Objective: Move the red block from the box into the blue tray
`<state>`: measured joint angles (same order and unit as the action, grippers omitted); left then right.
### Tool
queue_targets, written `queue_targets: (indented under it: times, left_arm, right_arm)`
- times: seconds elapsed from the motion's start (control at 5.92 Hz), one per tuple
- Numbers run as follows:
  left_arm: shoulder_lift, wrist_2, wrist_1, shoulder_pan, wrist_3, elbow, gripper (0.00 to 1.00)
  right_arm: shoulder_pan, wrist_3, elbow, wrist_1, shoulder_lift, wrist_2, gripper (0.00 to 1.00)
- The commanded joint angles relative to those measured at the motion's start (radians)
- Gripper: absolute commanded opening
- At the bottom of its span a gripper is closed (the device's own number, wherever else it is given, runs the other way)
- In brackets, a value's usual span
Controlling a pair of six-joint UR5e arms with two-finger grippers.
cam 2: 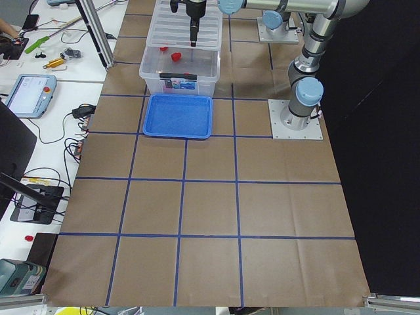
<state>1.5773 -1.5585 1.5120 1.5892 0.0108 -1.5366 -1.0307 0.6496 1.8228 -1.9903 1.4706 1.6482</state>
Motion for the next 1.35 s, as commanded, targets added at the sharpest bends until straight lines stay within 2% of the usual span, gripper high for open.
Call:
queue_targets:
  times: [0.0, 0.17, 0.34, 0.51, 0.68, 0.84, 1.01, 1.18]
  left_arm:
    - [0.003, 0.005, 0.0, 0.0, 0.001, 0.001, 0.98]
    - [0.025, 0.003, -0.001, 0.001, 0.05, 0.001, 0.98]
    - [0.038, 0.011, -0.001, 0.003, 0.177, -0.002, 0.98]
    - [0.065, 0.009, -0.001, 0.006, 0.356, -0.008, 0.98]
    - [0.097, 0.008, -0.016, 0.008, 0.53, -0.017, 0.98]
    - [0.122, 0.005, -0.033, 0.015, 0.661, -0.017, 0.98]
    - [0.144, 0.006, -0.064, 0.046, 0.862, -0.029, 0.98]
    - [0.157, 0.003, -0.114, 0.09, 0.924, -0.049, 0.97]
  right_arm:
    - [0.047, 0.053, -0.003, -0.001, 0.001, 0.001, 1.0]
    - [0.05, 0.055, -0.003, -0.008, 0.001, 0.001, 1.0]
    - [0.06, 0.07, -0.007, -0.036, 0.013, 0.007, 1.0]
    - [0.052, 0.009, -0.019, -0.013, 0.043, -0.002, 1.0]
    - [0.028, -0.101, -0.054, 0.09, 0.103, -0.037, 1.0]
    - [-0.065, -0.301, -0.136, 0.245, 0.137, -0.075, 1.0]
    - [-0.203, -0.528, -0.248, 0.393, 0.131, -0.076, 1.0]
    - [-0.333, -0.733, -0.317, 0.465, 0.114, -0.079, 1.0]
